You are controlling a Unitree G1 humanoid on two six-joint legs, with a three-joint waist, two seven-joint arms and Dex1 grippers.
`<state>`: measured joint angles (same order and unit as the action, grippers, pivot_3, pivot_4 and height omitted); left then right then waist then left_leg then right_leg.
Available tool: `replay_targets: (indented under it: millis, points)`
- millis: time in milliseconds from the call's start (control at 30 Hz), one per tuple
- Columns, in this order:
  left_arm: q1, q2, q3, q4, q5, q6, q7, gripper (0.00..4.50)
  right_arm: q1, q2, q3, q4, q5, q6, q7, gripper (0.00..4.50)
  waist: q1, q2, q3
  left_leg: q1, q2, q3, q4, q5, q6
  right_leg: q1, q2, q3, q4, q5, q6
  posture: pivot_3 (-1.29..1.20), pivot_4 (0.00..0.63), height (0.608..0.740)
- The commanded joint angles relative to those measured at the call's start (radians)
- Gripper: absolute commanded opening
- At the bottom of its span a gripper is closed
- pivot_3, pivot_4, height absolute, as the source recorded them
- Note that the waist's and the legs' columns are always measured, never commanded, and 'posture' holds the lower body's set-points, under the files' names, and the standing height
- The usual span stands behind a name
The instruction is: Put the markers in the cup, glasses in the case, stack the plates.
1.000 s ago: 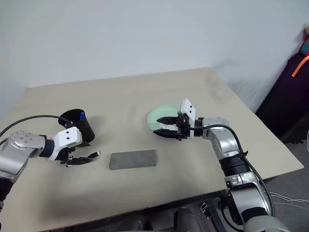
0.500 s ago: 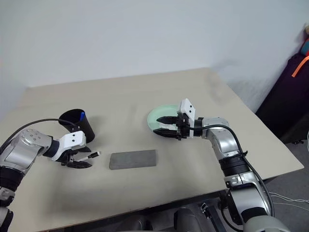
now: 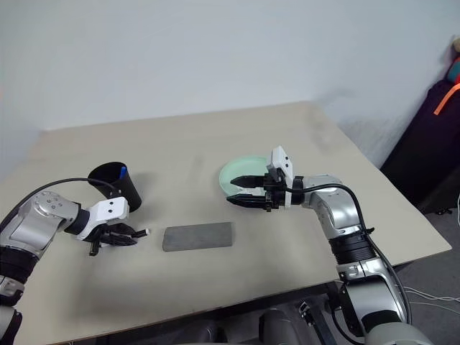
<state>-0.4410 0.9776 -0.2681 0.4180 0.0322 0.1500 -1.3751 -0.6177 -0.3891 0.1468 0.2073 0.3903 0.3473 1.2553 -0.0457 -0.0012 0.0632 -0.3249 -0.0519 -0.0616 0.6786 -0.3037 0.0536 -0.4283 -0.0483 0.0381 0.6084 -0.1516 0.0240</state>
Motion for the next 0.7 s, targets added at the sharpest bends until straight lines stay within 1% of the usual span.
replay_targets:
  millis: [33,233,300,400,500,700]
  points:
    - [-0.004,0.005,0.009,0.003,0.017,-0.001,0.004,0.03,-0.015,-0.005,-0.017,-0.018,0.003,-0.018,-0.009,2.58,0.0,0.0,0.0,0.0,0.0,0.0,0.0,0.0,0.0,0.0,0.0,0.0,0.0,0.0,0.0,0.0,0.0,0.74]
    - [0.002,0.001,0.037,-0.03,-0.021,-0.003,-0.002,0.03,-0.018,-0.007,-0.015,-0.013,-0.003,-0.024,-0.014,2.58,0.0,0.0,0.0,0.0,0.0,0.0,0.0,0.0,0.0,0.0,0.0,0.0,0.0,0.0,0.0,0.0,0.0,0.74]
    - [0.011,-0.011,0.081,-0.09,-0.085,0.019,-0.009,0.03,-0.018,-0.007,-0.014,-0.012,-0.006,-0.026,-0.015,2.58,0.0,0.0,0.0,0.0,0.0,0.0,0.0,0.0,0.0,0.0,0.0,0.0,-0.001,0.0,0.0,0.0,0.0,0.74]
    - [0.012,-0.066,0.187,-0.194,-0.2,0.058,0.039,0.03,-0.018,-0.008,-0.016,-0.014,-0.009,-0.031,-0.019,2.58,0.002,-0.001,0.0,-0.001,-0.001,-0.001,0.0,0.0,0.0,0.0,-0.001,0.0,-0.001,0.0,0.0,0.0,0.0,0.74]
    - [-0.01,-0.148,0.315,-0.275,-0.326,0.13,0.135,0.03,-0.02,-0.008,-0.014,-0.015,-0.011,-0.034,-0.023,2.58,0.001,-0.002,0.0,-0.002,-0.001,-0.001,0.0,-0.001,0.0,0.0,-0.002,-0.001,-0.001,0.0,0.0,0.0,0.0,0.74]
    - [-0.037,-0.27,0.489,-0.309,-0.379,0.055,0.375,0.03,-0.034,-0.002,-0.008,-0.003,-0.014,-0.047,-0.02,2.58,0.0,-0.001,0.0,-0.001,0.0,-0.001,-0.001,-0.001,-0.001,-0.001,-0.001,0.0,-0.001,0.0,0.0,0.0,0.0,0.74]
